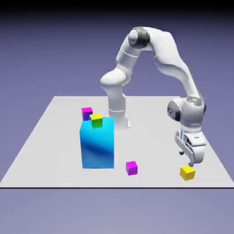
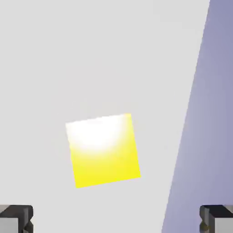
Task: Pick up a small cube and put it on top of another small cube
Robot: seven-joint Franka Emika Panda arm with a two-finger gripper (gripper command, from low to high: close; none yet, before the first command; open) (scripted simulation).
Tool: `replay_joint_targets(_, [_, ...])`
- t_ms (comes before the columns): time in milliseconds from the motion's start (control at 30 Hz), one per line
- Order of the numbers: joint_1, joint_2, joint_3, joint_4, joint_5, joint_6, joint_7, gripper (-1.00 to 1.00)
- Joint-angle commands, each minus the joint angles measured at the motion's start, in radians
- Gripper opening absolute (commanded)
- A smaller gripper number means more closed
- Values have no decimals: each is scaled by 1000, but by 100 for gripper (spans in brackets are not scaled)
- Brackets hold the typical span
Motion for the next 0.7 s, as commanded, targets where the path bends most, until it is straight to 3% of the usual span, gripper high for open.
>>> replay_joint_targets(0, [0, 0, 0, 0, 0, 0, 0, 0])
replay_joint_targets(167, [-72, 151, 87, 39, 78, 113, -51, 0])
replay_joint_targets(200, [-72, 151, 87, 39, 78, 113, -51, -100])
replay_joint_targets(367, [-3, 6, 3, 2, 3, 4, -2, -100])
replay_joint_targets(667, [-271, -320, 40, -134, -153, -144, -299, -100])
